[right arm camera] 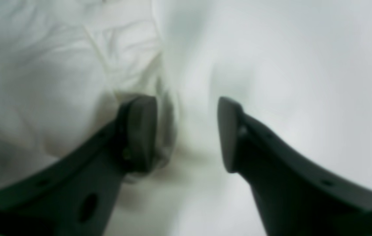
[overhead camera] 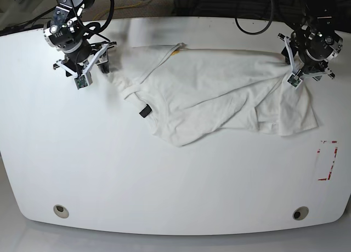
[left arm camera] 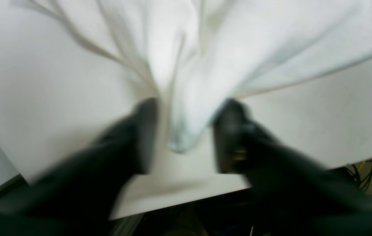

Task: Fold the T-shirt properly
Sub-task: 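Release the right gripper and regrasp the T-shirt edge nearby, then release the left gripper and regrasp the T-shirt at another corner, then lift the T-shirt with both grippers and stretch it taut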

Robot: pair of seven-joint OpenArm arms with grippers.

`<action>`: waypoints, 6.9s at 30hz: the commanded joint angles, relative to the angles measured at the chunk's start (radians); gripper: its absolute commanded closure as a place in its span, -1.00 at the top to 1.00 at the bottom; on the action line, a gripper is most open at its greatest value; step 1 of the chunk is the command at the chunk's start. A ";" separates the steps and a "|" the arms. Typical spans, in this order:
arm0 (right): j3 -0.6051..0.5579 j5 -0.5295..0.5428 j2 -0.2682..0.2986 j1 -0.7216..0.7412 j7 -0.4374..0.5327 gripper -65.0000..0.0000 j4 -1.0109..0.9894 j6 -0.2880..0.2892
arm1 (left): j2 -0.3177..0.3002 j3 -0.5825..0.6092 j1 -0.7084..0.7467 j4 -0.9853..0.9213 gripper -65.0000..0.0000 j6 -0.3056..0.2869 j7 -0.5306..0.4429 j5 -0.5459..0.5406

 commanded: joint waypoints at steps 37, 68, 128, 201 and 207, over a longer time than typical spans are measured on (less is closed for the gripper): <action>-0.239 0.232 -0.005 0.723 -0.012 0.46 -0.885 -0.001 | 0.053 -0.254 -0.062 0.018 0.49 -0.001 -0.004 -0.006; -0.409 0.224 -0.031 0.763 0.152 -0.94 -1.053 -0.001 | 0.056 -0.208 -0.287 0.014 0.50 -0.001 -0.004 -0.102; -0.408 0.229 -0.037 0.755 0.152 -0.94 -1.053 -0.001 | 0.088 0.038 -0.475 -0.560 0.27 0.261 -0.284 0.122; -0.107 0.422 0.276 0.506 -0.135 -0.96 -0.558 -0.001 | 0.141 -0.498 -0.307 -0.186 -1.00 0.106 -0.067 0.086; -0.060 0.456 0.273 0.391 -0.135 -0.96 -0.510 -0.001 | 0.161 -0.541 -0.252 -0.201 -0.99 0.022 -0.066 0.080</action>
